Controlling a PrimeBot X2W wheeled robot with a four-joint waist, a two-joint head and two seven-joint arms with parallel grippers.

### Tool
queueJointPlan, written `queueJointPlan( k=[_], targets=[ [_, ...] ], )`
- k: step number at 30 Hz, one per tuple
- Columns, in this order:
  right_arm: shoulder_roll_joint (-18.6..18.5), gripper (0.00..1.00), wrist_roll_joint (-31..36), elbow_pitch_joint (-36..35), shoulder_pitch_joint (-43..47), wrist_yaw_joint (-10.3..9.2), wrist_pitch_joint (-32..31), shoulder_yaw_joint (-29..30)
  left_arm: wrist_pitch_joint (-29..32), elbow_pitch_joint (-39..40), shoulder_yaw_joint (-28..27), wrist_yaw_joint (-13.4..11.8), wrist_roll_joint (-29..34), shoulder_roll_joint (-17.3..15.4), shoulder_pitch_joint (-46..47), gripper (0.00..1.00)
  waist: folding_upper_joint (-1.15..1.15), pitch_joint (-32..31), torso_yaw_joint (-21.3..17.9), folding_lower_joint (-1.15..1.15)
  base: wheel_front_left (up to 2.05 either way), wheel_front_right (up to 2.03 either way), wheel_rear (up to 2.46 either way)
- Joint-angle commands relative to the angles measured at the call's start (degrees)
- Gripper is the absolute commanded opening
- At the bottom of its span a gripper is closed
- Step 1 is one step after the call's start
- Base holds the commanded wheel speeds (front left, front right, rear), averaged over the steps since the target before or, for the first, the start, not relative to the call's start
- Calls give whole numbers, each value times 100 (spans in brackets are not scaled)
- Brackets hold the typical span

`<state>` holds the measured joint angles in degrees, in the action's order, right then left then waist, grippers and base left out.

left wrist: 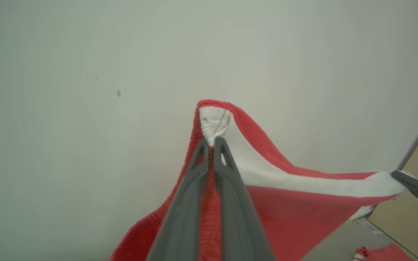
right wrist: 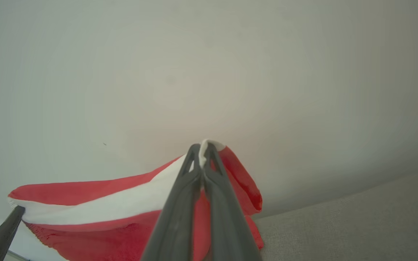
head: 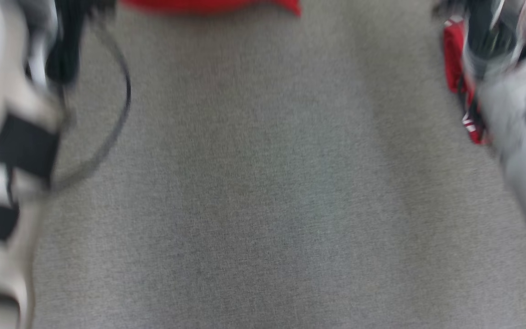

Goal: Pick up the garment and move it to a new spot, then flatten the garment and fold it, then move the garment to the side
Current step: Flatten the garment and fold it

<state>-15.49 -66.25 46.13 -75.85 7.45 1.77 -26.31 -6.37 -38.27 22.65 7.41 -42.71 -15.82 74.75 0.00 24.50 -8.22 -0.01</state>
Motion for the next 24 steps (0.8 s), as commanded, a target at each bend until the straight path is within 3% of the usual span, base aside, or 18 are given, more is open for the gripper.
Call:
queueJointPlan(
  k=[1,7,13,19,24],
  targets=[
    [-58,0,-96,-139,230,4,18,-22,-53,117,-37,1,-79,-73,-291,0,0,-353,-32,1,0,0,0],
    [-544,0,-344,-1546,2484,4,220,-236,-150,1909,-206,-482,-500,-408,-3056,0,0,-972,15,1,0,0,0],
    [-861,0,-388,-2451,4362,4,313,-332,-313,3380,-203,-1076,-686,-474,-5339,0,0,-1324,103,1,0,0,0],
    [-1151,0,82,-2966,5826,4,492,-322,-467,3858,26,-1426,-577,-511,-6813,0,0,-1547,273,1,0,0,0],
    [-1057,0,365,-2919,6860,3,562,-97,-657,3752,123,-1573,-490,-431,-7569,0,0,-1787,446,1,0,0,0]
  ],
)
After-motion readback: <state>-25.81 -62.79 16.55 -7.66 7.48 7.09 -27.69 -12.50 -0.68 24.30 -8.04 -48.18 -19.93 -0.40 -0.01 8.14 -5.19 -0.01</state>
